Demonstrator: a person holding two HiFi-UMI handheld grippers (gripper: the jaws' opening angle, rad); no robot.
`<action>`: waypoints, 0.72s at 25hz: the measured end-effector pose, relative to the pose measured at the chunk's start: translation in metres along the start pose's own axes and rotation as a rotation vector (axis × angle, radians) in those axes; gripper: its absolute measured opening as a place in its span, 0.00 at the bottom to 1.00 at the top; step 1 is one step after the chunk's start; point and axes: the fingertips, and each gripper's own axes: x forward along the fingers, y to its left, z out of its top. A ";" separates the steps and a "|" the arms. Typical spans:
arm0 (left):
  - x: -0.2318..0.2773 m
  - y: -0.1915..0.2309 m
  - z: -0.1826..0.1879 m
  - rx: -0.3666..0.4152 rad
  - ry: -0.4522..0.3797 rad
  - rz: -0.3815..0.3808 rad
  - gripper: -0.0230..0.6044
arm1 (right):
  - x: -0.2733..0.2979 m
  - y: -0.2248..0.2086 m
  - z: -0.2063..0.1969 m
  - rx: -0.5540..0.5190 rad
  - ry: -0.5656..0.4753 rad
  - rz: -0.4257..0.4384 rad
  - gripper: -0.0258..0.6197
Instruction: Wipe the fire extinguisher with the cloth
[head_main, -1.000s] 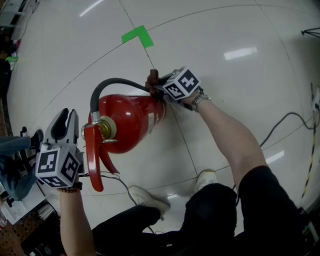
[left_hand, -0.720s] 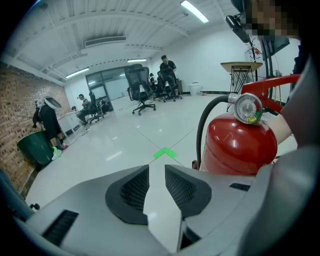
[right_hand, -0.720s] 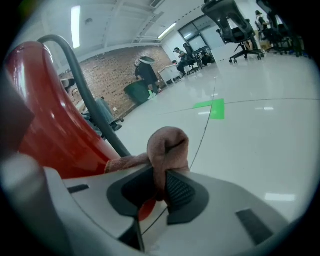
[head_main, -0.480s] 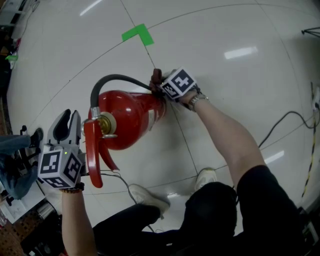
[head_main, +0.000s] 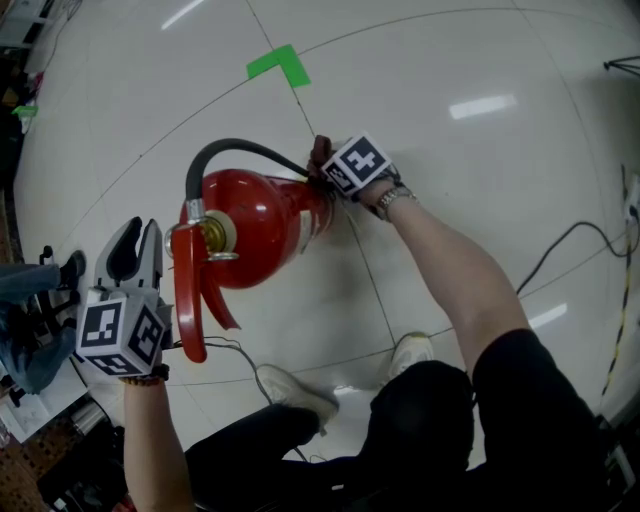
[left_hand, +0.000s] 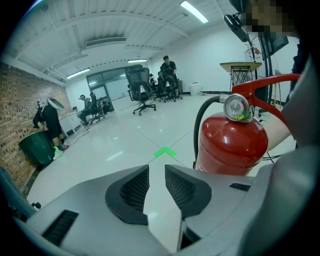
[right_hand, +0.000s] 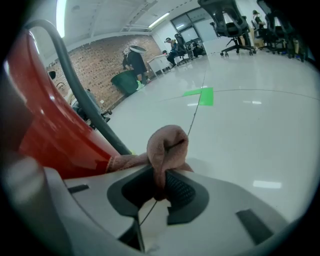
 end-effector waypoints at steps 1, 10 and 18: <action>-0.002 0.000 0.000 0.000 -0.001 0.001 0.17 | -0.001 0.000 -0.001 0.001 0.003 -0.008 0.17; -0.018 -0.004 -0.004 -0.004 -0.017 0.002 0.17 | -0.022 -0.004 -0.015 -0.003 0.007 -0.072 0.17; -0.028 -0.011 0.001 -0.003 -0.044 -0.010 0.17 | -0.061 0.004 -0.014 -0.006 -0.075 -0.107 0.18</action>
